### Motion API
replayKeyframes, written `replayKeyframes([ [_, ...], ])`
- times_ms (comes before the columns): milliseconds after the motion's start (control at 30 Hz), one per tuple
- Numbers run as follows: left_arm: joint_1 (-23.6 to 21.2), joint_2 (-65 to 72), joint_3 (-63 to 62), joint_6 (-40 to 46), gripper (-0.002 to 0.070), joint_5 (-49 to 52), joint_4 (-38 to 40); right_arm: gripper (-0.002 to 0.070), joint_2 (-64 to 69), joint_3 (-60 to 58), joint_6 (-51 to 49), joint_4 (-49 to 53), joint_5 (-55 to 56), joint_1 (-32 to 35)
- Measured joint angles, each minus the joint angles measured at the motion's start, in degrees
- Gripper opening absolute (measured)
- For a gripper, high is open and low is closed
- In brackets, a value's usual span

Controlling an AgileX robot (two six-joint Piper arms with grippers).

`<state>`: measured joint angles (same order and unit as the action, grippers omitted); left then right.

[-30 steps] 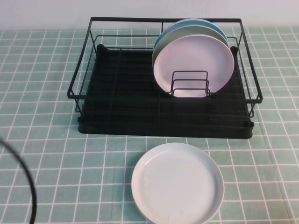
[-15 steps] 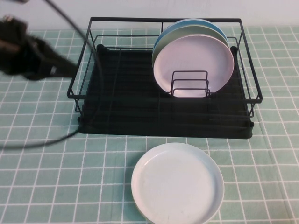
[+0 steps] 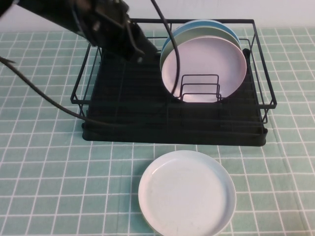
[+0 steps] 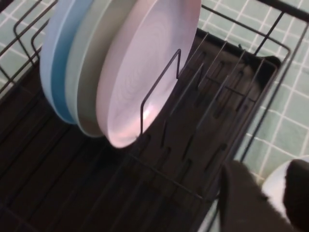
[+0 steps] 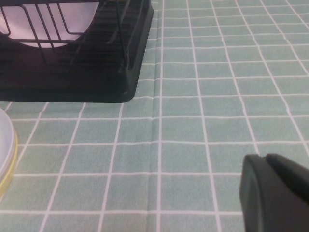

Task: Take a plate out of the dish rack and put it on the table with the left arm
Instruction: Grasp the plate from the shelf

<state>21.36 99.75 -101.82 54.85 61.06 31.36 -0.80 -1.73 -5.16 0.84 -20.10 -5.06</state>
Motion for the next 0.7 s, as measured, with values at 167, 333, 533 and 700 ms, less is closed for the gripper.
replayKeyframes([
  [167,2.6,4.1,-0.1,3.5,0.0359,-5.7,-0.5,-0.0018,0.0,0.0,0.0,0.0,0.0,0.0],
  [333,4.3,7.0,-0.1,4.1,0.0395,-14.8,-0.2,-0.0018,0.0,0.0,0.0,0.0,0.0,0.0],
  [533,5.1,9.4,-0.1,5.7,0.0378,-20.9,2.5,-0.0018,0.0,0.0,0.0,0.0,0.0,0.0],
  [700,5.5,11.7,-0.1,7.9,0.0375,-23.0,5.1,-0.0018,0.0,0.0,0.0,0.0,0.0,0.0],
])
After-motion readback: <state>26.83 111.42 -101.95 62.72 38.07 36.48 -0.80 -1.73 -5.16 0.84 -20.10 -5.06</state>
